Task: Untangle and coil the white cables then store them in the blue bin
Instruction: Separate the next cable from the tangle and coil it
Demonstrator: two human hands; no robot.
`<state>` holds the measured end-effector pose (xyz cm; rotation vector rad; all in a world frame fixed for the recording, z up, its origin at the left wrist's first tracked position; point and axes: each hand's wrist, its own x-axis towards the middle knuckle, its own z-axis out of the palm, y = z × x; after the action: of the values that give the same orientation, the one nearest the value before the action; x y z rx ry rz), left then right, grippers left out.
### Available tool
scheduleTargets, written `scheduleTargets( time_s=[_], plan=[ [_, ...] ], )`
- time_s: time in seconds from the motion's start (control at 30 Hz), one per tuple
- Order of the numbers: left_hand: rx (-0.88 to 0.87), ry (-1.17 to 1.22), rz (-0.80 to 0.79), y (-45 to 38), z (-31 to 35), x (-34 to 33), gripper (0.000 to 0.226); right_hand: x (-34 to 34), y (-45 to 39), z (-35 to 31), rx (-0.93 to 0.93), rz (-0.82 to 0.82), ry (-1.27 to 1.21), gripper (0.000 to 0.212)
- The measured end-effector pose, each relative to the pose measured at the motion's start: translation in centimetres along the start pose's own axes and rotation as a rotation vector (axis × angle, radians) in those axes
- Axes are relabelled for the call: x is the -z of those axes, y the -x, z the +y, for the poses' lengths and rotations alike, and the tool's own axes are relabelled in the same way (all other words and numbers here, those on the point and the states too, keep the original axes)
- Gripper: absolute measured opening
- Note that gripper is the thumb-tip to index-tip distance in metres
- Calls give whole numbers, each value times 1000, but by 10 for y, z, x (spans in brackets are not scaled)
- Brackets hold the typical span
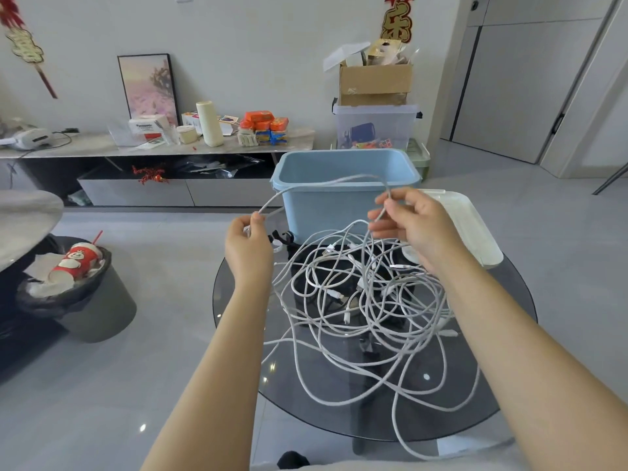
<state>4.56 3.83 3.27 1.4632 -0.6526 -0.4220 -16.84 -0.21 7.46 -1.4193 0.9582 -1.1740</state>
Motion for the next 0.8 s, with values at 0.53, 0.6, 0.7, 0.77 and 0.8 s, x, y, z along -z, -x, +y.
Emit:
scheduleTargets(
  time_s=[0.53, 0.6, 0.7, 0.77, 0.8],
  plan=[
    [25, -455, -482, 26, -8, -18, 56, -24, -19, 19, -165, -35, 30, 16],
    [66, -484, -523, 30, -8, -19, 62, -23, -16, 29, -199, -88, 183, 20],
    [84, -538, -561, 31, -12, -23, 65, -17, -12, 38, -149, -128, 583, 27],
    [107, -598, -572, 31, -16, -26, 67, -12, -6, 39, -118, -150, 869, 28],
    [118, -620, -575, 31, -18, -27, 68, -10, -4, 40, -108, -154, 943, 33]
  ],
)
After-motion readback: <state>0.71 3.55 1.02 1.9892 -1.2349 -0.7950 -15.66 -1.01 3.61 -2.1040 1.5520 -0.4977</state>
